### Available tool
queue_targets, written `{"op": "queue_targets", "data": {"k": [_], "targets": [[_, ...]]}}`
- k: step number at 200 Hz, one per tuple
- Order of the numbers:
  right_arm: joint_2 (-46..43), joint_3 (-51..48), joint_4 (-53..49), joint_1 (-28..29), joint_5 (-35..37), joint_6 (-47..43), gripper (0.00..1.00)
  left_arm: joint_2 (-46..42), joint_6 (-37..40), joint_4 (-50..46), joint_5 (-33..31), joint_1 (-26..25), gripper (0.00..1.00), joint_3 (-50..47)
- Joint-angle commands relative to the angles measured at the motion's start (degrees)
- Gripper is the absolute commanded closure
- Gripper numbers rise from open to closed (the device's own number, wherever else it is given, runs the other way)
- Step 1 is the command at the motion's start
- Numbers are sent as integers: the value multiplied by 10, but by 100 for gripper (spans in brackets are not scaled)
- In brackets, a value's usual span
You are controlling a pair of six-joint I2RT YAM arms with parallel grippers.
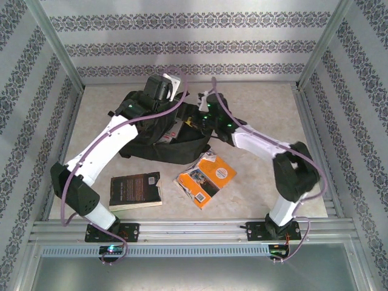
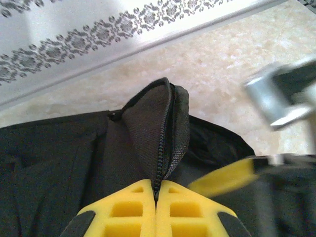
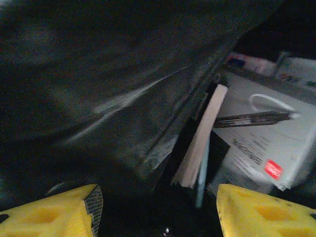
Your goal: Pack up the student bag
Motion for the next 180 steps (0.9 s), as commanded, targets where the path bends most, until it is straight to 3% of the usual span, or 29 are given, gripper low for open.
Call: {"op": "queue_targets", "data": {"k": [1,19,36,55,65,106,130,151,180], "targets": [[-76,-44,-90,-1,48,-85,40,29,-41,36,72,9,96,-17],[-149,-64,-211,2,152,-119,40,35,-89,70,124,6,86,-64],[-221,-117,-256,-6,236,-117,39,24,-127,114,149,-10,73,-131],[-292,-180,-271,-21,257,-109,39,-4,-139,145,145,-41,49,-188],[-323,-202,-285,-24,251,-113,39,-22,-143,145,140,-55,42,-210],[-390,-276,-334,-13,180,-134,40,-70,-163,99,142,-100,39,-278],[-423,-317,-358,-10,173,-143,41,-77,-193,130,126,-139,37,-352],[-447,-340,-371,-8,173,-148,41,-85,-213,166,102,-141,35,-416],[-446,-359,-366,4,155,-145,42,-59,-213,171,74,-146,32,-430]]}}
